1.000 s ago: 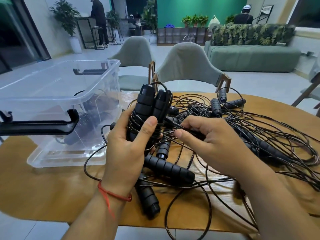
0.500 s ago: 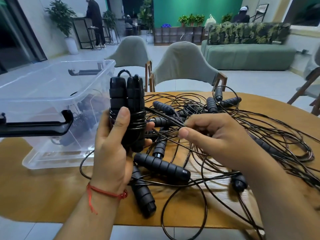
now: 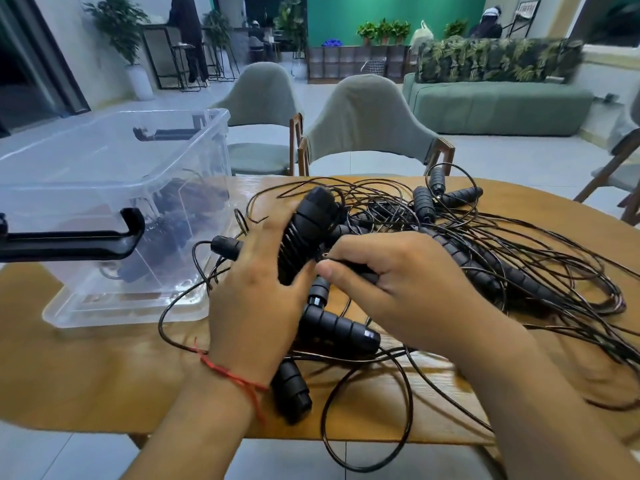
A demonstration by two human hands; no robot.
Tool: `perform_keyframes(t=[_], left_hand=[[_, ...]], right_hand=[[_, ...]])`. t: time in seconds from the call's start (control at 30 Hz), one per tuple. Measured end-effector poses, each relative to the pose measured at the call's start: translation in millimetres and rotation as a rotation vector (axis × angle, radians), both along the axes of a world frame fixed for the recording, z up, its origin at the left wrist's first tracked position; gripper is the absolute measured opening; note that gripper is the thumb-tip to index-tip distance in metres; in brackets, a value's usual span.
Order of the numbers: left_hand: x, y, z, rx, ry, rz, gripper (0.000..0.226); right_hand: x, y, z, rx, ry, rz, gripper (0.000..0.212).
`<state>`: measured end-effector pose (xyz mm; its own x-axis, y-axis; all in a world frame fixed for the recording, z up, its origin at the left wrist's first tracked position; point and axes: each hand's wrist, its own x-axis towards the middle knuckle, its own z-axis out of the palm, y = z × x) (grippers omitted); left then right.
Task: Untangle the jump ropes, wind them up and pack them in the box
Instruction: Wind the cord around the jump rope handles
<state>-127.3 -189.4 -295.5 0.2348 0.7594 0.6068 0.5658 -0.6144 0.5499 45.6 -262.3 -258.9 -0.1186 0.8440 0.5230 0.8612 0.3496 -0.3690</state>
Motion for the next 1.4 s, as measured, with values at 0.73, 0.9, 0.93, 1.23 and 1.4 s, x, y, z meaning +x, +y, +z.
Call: perform_keyframes(t=[0.73, 0.9, 0.93, 1.23, 1.4], left_hand=[[0.7, -9.6, 1.6, 0.181, 0.236, -0.47, 0.061], [0.5, -16.4, 2.4, 0.121, 0.09, -0.56, 0.071], [0.8, -17.6, 2.3, 0.077, 0.053, -0.576, 0.076], [4.5, -24.6, 6.3, -0.138, -0.167, -0.726, 0.081], [7.4, -26.5, 5.2, -0.145, -0.192, -0.674, 0.084]], right_hand=[[49.6, -8.8, 15.0, -0.232, 0.622, 0.103, 0.015], [60.7, -5.3, 5.6, -0.334, 0.711, 0.143, 0.022], [60.9, -3.4, 2.7, -0.331, 0.727, 0.148, 0.024], [50.8, 12.7, -15.1, -0.324, 0.888, 0.221, 0.038], [40.5, 22.7, -29.8, -0.226, 0.875, 0.201, 0.032]])
